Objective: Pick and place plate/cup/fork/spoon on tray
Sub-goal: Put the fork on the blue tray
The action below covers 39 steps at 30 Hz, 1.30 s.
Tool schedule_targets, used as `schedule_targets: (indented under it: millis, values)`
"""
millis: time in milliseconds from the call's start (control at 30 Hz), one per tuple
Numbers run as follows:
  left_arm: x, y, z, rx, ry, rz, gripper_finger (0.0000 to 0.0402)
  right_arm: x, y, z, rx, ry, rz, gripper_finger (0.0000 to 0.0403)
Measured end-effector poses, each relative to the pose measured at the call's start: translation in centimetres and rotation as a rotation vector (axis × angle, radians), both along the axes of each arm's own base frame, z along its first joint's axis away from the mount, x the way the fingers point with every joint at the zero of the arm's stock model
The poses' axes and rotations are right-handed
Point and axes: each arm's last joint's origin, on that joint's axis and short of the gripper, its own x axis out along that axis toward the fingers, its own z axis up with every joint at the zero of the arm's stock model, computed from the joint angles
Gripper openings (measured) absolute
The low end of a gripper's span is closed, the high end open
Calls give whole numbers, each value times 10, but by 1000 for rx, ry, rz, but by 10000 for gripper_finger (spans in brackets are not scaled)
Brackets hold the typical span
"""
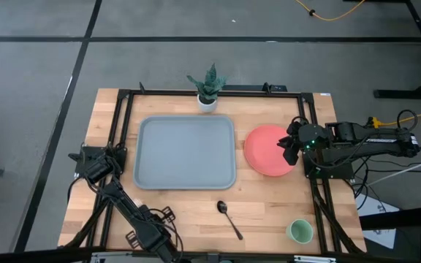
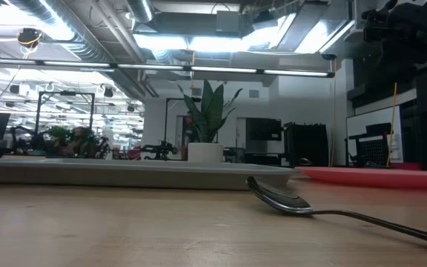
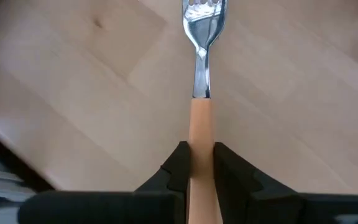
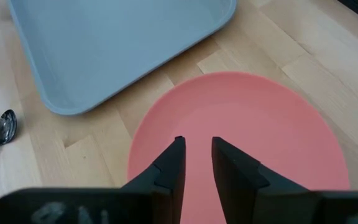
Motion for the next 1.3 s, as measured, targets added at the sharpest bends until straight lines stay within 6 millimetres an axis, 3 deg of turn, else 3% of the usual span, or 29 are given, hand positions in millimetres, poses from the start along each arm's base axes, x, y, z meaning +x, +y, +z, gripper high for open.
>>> schedule_targets:
  millis: [200, 333, 433, 733, 1000, 1167, 1300]
  values:
    - [7, 10, 17, 81, 22, -34, 40, 0, 0, 0, -2, 0, 1, 83]
    - [17, 27, 32, 181, 43, -64, 40, 0, 0, 0, -3, 1, 3, 83]
    - [28, 44, 43, 220, -40, -117, 40, 0, 0, 0, -3, 0, 3, 83]
    - [70, 129, 68, 467, -95, -370, 40, 0, 0, 0, -4, -1, 3, 83]
    - [103, 216, 68, 308, 23, -398, 41, 0, 0, 0, -4, -3, 3, 83]
    - [136, 260, 62, 286, -121, -525, 41, 0, 0, 0, -4, -3, 3, 83]
    - [159, 282, 54, 320, -223, -624, 41, 0, 0, 0, -6, -2, 5, 83]
